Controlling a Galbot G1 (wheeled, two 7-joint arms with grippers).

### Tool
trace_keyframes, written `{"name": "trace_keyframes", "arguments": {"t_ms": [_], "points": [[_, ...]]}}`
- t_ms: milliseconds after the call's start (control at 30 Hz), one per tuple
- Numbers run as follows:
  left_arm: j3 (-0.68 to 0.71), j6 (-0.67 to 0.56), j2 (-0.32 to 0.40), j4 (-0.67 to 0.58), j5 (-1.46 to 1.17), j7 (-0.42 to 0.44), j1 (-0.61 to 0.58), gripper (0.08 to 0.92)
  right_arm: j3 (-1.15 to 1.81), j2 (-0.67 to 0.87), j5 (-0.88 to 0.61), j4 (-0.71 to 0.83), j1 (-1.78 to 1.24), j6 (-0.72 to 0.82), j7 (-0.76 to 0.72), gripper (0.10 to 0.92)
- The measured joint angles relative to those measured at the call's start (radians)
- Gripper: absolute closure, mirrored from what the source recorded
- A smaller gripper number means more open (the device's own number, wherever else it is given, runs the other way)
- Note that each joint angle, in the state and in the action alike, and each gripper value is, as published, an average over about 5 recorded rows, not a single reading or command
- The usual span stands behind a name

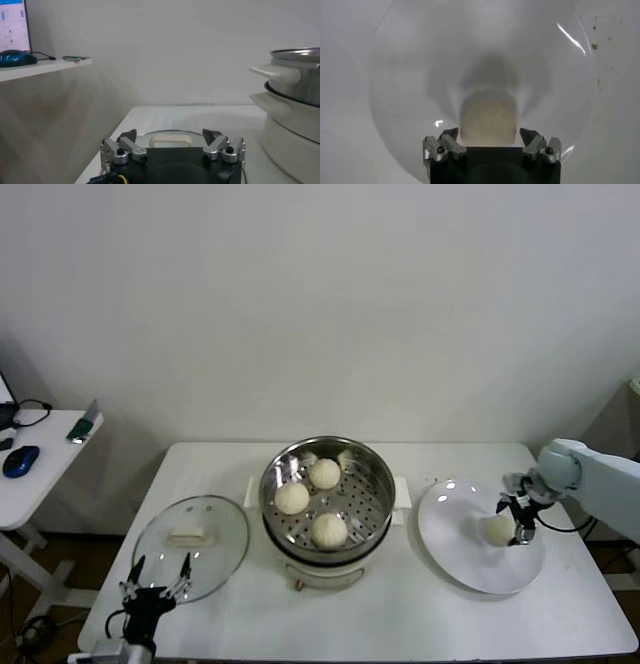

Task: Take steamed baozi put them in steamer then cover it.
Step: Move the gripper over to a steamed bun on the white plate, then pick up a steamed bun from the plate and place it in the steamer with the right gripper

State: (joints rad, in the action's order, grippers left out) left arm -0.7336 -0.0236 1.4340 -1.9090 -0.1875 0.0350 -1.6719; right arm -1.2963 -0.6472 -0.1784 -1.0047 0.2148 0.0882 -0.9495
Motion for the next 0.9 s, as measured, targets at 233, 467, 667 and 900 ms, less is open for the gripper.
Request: {"name": "trace_keyframes", "arguments": {"t_ms": [233,467,667,900], "points": [[-0.002,0.001,0.000,-0.002,-0.001,0.000,0.001,0.177,0.003,-0.003,0.000,0.007,-0.004,0.008,-0.004,0.298],[-0.001,0.001,-0.001,-0.004,-0.003,0.000,0.004,0.177,-0.032,0.008,-0.024,-0.015,0.042,0.023,-0.009,0.334],[-0.001,0.004,-0.009,-0.004,-0.006,0.001,0.013,0.177,-0.149,0.008,-0.090,-0.076,0.198,0.040,-0.023,0.343],[0.002,0.008,-0.018,-0.008,-0.014,0.003,0.021,0.177,-0.356,-0.029,-0.242,-0.197,0.495,0.080,-0.026,0.344]]}}
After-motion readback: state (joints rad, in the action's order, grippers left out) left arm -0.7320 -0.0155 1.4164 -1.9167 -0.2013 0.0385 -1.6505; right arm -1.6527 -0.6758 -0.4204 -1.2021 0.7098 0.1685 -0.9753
